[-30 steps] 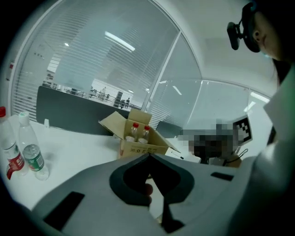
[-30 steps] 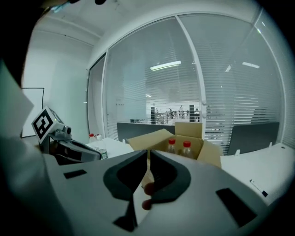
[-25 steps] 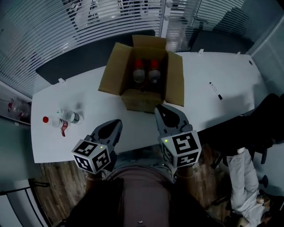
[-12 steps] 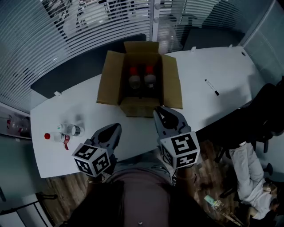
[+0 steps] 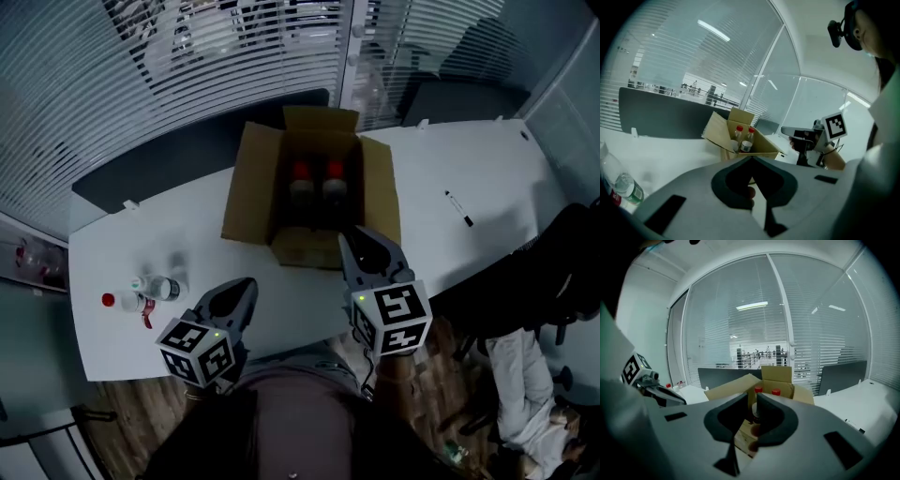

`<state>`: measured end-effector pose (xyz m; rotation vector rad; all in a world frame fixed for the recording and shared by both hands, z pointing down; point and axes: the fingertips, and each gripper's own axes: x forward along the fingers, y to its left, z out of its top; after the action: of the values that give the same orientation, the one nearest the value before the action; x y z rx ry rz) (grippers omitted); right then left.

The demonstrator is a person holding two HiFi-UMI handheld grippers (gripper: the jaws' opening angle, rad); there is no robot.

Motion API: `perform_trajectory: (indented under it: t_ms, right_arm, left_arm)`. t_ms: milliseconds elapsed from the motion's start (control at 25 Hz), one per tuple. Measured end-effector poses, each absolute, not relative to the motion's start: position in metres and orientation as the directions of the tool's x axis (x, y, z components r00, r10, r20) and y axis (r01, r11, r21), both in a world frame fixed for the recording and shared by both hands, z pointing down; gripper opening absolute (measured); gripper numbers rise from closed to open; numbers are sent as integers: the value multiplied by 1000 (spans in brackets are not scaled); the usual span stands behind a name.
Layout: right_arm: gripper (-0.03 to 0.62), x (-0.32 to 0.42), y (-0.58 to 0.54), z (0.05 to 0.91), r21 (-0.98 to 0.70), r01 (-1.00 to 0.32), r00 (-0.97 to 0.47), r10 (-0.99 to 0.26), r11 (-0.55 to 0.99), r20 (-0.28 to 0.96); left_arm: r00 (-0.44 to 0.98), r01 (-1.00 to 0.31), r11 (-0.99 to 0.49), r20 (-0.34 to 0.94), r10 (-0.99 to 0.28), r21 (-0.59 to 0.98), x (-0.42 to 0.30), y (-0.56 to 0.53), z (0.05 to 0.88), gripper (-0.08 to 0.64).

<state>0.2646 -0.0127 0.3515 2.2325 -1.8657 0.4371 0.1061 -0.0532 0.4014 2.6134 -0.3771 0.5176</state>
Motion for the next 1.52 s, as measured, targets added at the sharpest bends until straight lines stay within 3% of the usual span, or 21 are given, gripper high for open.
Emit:
perform_trajectory:
  t_ms: [760,1520]
  right_arm:
    - [130,321,-105,363,-21,-973,203,-900,-229,386]
    - [190,367,-147,415,-15,-950,255,-805,-311,535]
  left_arm:
    - [818,-534,-756,459,-347,379,54,-111,411,6]
    - [794,-555,-733,513,-325,393,63,-133,430,6]
